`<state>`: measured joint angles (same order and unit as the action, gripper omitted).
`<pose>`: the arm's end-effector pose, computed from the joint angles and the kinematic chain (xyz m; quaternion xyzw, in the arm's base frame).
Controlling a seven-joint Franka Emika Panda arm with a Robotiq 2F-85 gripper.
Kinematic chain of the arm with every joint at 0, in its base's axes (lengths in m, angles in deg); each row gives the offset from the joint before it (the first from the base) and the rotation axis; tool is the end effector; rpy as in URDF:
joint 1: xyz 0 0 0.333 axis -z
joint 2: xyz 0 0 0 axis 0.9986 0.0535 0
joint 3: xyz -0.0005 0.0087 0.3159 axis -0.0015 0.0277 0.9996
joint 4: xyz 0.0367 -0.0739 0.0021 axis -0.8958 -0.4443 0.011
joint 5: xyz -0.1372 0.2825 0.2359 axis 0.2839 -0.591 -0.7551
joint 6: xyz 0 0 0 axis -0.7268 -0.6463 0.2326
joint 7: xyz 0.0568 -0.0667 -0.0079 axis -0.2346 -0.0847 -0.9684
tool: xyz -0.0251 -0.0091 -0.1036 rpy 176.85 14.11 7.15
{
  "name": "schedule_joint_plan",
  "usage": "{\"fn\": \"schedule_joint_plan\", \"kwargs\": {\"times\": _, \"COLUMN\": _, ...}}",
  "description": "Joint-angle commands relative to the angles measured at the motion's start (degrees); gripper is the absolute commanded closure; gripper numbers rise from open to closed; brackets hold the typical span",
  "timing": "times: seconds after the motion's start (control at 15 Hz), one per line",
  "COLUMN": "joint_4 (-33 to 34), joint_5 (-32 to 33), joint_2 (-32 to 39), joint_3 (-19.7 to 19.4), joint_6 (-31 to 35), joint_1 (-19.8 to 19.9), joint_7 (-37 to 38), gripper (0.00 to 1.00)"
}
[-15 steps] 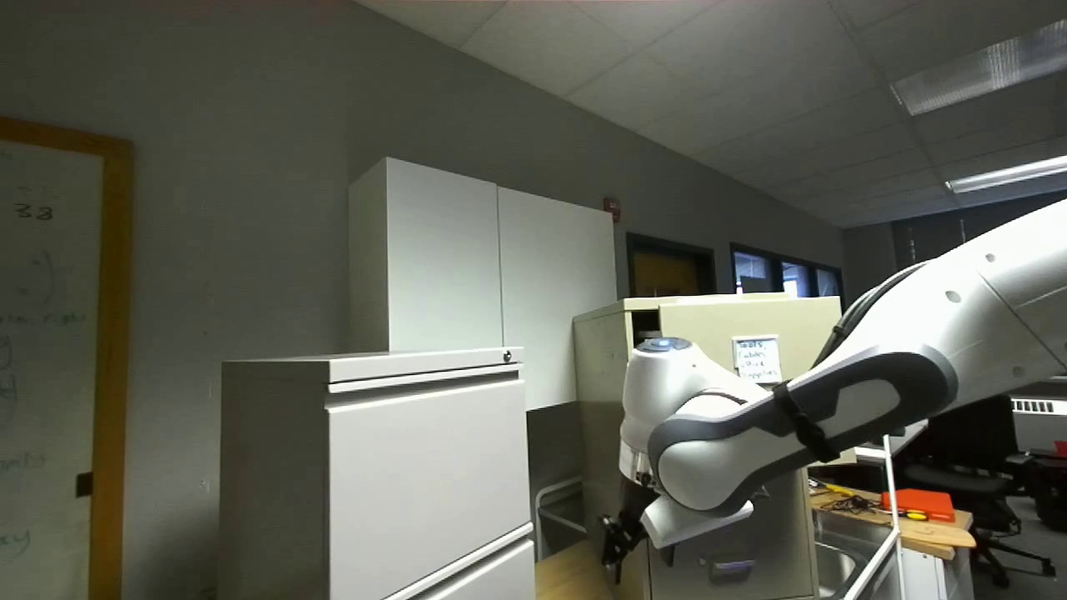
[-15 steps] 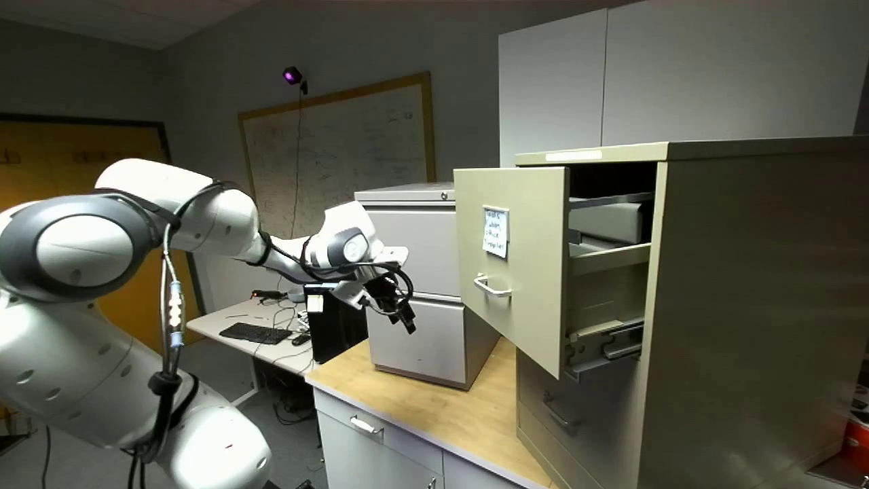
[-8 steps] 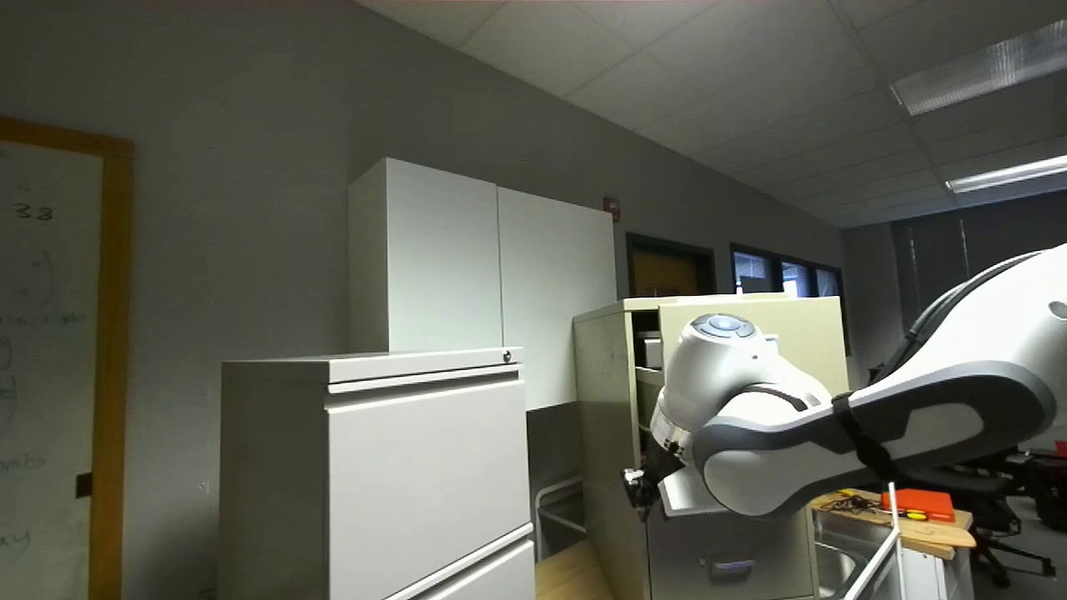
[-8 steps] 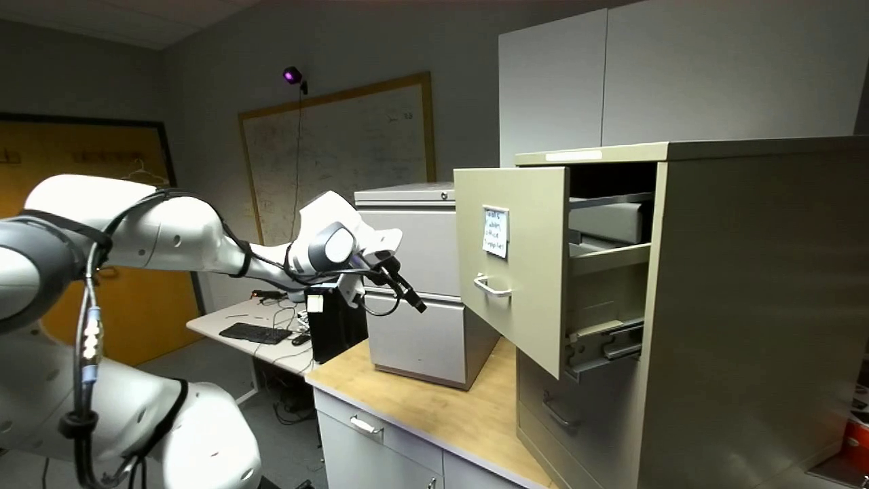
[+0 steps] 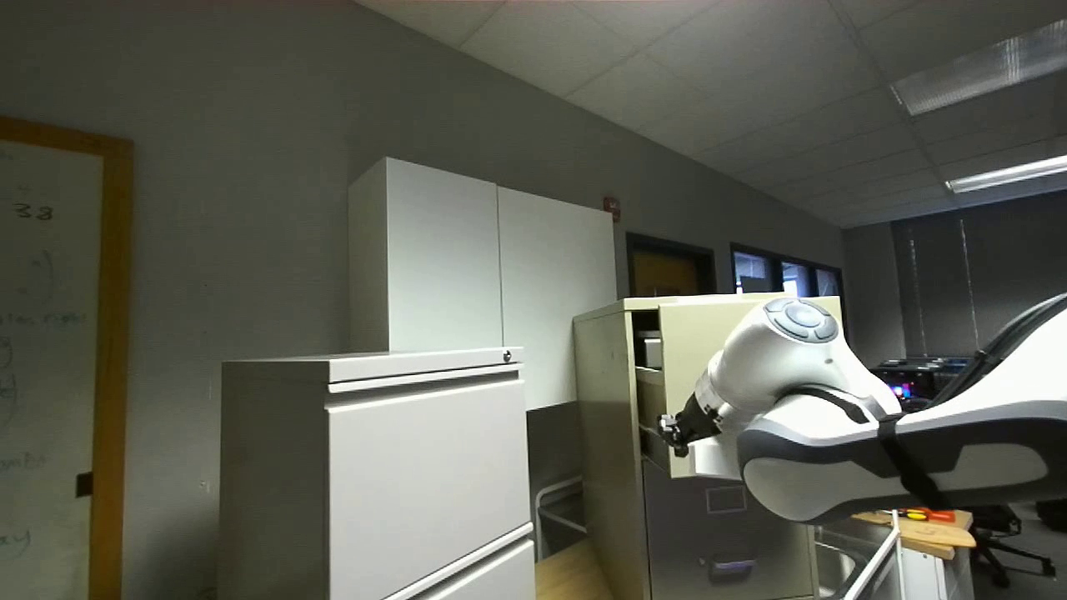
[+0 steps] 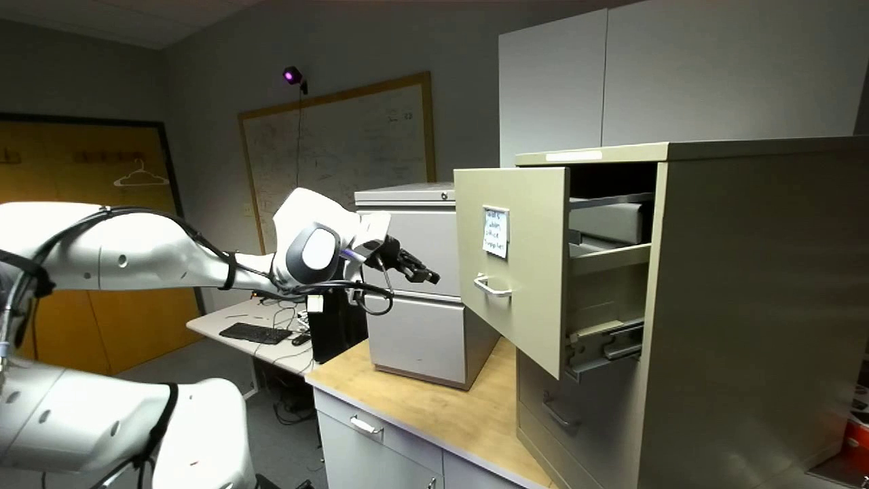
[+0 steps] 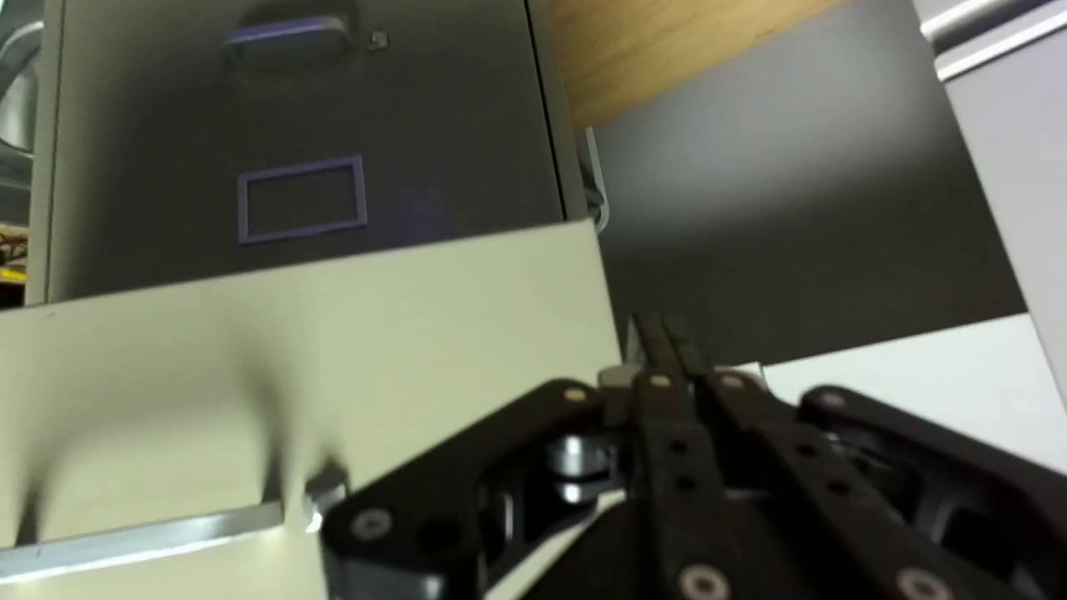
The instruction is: Close the top drawer of the file cabinet
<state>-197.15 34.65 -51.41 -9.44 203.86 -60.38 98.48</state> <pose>0.3325 -0.0478 0.5693 0.8186 -0.3229 0.4674 0.0850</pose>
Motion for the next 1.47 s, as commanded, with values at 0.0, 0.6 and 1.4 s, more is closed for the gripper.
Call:
{"fn": "schedule_joint_plan", "kwargs": {"times": 0.0, "joint_4": -1.8, "joint_5": -2.15, "joint_2": -3.6, "joint_3": 1.59, "joint_6": 7.52, "joint_1": 4.4, "joint_7": 0.55, "gripper": 1.0}}
{"fn": "schedule_joint_plan", "kwargs": {"times": 0.6, "joint_4": 0.22, "joint_5": -11.14, "joint_2": -0.71, "joint_3": 9.42, "joint_6": 19.74, "joint_1": 18.3, "joint_7": -1.71, "gripper": 1.0}}
{"fn": "schedule_joint_plan", "kwargs": {"times": 1.4, "joint_4": 5.41, "joint_5": -19.48, "joint_2": 8.25, "joint_3": 13.27, "joint_6": 23.1, "joint_1": 23.34, "joint_7": -6.22, "gripper": 1.0}}
